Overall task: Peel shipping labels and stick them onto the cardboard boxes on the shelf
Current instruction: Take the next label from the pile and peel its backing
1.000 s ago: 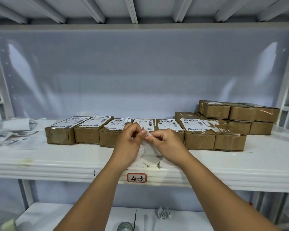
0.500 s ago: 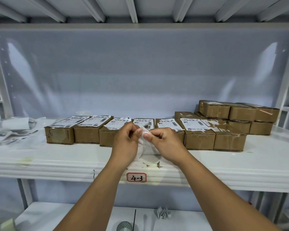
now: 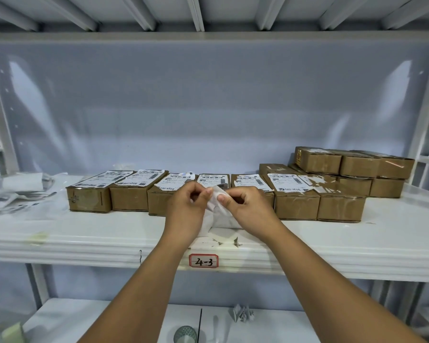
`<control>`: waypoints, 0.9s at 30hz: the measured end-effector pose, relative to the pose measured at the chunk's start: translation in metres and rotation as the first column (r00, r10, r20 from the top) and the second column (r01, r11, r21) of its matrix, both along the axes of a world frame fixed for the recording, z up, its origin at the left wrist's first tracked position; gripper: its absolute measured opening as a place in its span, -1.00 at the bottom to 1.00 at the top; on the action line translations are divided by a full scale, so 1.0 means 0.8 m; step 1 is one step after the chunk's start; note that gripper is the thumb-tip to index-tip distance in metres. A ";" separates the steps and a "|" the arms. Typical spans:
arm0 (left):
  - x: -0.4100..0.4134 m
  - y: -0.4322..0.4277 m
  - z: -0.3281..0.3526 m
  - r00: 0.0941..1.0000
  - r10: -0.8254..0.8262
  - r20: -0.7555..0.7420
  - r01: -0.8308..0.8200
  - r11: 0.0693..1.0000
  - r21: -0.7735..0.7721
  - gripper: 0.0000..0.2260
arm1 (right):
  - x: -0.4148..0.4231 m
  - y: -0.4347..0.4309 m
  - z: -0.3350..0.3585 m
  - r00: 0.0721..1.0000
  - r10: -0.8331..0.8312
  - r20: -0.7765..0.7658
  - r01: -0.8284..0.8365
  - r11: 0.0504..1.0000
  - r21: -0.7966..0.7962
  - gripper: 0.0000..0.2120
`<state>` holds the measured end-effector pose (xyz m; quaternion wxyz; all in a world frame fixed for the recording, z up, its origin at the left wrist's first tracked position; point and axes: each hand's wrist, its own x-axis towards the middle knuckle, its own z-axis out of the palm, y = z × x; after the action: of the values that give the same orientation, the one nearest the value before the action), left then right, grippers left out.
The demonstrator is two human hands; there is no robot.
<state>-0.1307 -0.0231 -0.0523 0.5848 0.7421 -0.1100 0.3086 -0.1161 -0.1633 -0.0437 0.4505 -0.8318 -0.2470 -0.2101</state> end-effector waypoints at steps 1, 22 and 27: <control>0.000 0.000 0.001 0.998 -0.060 0.006 0.060 0.998 -0.020 -0.87 | 0.000 -0.001 -0.002 1.000 -0.004 0.013 0.004 1.000 0.000 -0.78; -0.011 -0.008 -0.008 0.903 0.137 0.407 -0.227 0.957 0.182 -0.91 | 0.004 0.013 -0.018 0.746 -0.174 0.643 0.167 0.983 0.073 -0.70; -0.013 -0.014 -0.010 0.792 0.226 0.567 -0.366 0.919 0.146 -0.81 | 0.009 0.016 -0.014 0.599 -0.190 0.778 0.214 0.974 0.073 -0.67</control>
<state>-0.1413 -0.0343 -0.0600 0.3763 0.6999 -0.1892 0.5768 -0.1092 -0.1503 -0.0551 0.2604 -0.6867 -0.3250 -0.5958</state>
